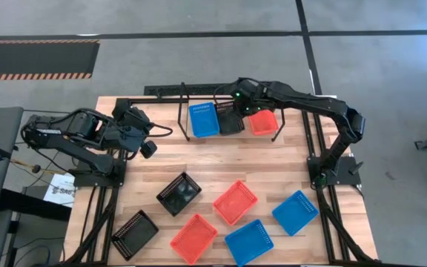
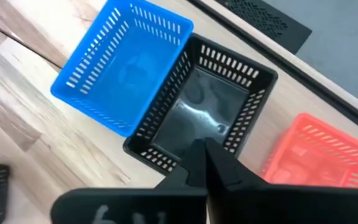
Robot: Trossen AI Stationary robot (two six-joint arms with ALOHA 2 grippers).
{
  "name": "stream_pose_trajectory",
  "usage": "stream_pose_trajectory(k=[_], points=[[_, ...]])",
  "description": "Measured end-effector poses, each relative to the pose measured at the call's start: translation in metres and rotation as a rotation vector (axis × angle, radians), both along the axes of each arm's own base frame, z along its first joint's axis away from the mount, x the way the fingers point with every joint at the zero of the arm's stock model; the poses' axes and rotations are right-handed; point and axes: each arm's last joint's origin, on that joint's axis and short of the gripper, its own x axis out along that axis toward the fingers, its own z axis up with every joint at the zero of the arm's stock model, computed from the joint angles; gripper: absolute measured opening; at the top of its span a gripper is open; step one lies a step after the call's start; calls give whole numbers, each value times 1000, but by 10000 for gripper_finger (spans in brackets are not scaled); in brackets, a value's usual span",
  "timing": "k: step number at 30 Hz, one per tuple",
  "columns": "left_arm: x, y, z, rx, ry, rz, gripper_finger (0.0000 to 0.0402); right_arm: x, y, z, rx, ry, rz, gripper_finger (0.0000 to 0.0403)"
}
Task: Stack baskets on shelf by color
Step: Put the top orange bin on the shelf
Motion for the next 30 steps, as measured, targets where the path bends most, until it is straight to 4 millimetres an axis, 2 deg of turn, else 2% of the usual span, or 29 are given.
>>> stream_pose_trajectory(k=[8, 15, 21, 25, 30], points=[[0, 0, 0, -22, -23, 26, 0, 1, 8, -1, -9, 43, 86, 2], [0, 0, 0, -43, -46, 52, 0, -26, 1, -11, -9, 319, -7, 1], [0, 0, 0, -52, -57, 64, 0, -41, -4, -40, 67, 455, -47, 1], [0, 0, 0, -57, -62, 69, 0, -43, -5, -64, 98, 463, -40, 1], [0, 0, 0, -58, -63, 70, 0, -45, -9, -81, 117, 438, -44, 1]])
